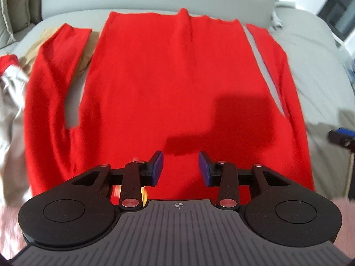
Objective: Fold clothes
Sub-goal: 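Release the sweatshirt flat on the sofa with both grippers, then grasp a sweatshirt sleeve with the right gripper and lift it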
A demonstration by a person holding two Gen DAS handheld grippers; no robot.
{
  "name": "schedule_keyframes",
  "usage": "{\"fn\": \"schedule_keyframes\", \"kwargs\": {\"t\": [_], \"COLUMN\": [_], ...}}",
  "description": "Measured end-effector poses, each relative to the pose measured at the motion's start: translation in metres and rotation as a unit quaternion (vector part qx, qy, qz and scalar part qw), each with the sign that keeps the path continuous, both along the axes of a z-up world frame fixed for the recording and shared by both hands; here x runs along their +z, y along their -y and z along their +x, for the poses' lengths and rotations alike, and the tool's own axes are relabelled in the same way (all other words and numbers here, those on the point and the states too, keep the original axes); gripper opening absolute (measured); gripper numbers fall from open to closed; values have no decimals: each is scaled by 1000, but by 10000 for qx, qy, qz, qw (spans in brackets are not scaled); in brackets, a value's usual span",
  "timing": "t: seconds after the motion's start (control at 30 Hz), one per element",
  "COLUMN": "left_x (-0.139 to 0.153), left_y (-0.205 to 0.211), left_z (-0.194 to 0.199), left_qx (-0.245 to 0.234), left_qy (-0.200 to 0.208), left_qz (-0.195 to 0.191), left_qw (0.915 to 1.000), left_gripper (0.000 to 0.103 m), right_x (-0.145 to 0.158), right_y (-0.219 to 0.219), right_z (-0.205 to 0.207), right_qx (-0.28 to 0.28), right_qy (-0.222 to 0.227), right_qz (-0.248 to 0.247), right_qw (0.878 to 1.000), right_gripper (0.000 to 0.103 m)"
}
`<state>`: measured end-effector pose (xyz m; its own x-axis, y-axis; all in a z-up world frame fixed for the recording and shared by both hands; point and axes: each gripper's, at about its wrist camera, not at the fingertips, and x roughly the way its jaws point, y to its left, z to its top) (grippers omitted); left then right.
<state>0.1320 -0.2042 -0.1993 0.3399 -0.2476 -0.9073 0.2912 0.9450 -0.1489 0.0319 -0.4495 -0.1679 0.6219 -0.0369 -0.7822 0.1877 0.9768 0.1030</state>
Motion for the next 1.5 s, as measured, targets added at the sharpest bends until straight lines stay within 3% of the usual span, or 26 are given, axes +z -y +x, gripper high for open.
{"fn": "schedule_keyframes", "kwargs": {"t": [0.17,0.27,0.47,0.63,0.73,0.77,0.8,0.9,1.0,1.13,1.27,1.37,1.5], "left_x": [-35,-41,-45,-46,-46,-46,-46,-45,-44,-38,-20,-12,-6], "left_y": [-4,-11,-21,-25,-26,-28,-28,-29,-28,-28,-36,-42,-44], "left_z": [26,25,27,32,32,32,31,32,33,33,19,-1,-29], "left_qx": [296,156,36,105,56,65,65,37,-60,-193,-172,-304,-584], "left_qy": [-539,-541,-703,-863,-857,-859,-861,-878,-886,-892,-904,-864,-835], "left_qz": [62,-117,-338,-452,-465,-482,-486,-473,-420,-369,-476,-561,-595], "left_qw": [9981,9983,9969,9952,9952,9951,9951,9950,9952,9951,9946,9942,9930], "left_gripper": [41,41,41,41,42,42,42,42,42,40,40,40,40], "right_x": [-3,-10,-39,-75,-94,-100,-101,-84,-38,52,112,132,151], "right_y": [44,63,110,131,130,127,126,123,120,134,148,155,160], "right_z": [80,119,205,253,267,271,272,265,239,186,137,106,47], "right_qx": [140,116,-265,-857,-1063,-1110,-1139,-1260,-1171,-1236,-1473,-1647,-2192], "right_qy": [173,171,-194,-530,-792,-956,-997,-847,-306,450,835,874,1101], "right_qz": [-532,-660,-421,240,271,135,92,1,-148,-335,-507,-674,-825], "right_qw": [9983,9976,9986,9946,9908,9891,9884,9884,9925,9907,9843,9801,9659], "right_gripper": [46,44,43,43,30,14,3,2,2,2,2,2,2]}}
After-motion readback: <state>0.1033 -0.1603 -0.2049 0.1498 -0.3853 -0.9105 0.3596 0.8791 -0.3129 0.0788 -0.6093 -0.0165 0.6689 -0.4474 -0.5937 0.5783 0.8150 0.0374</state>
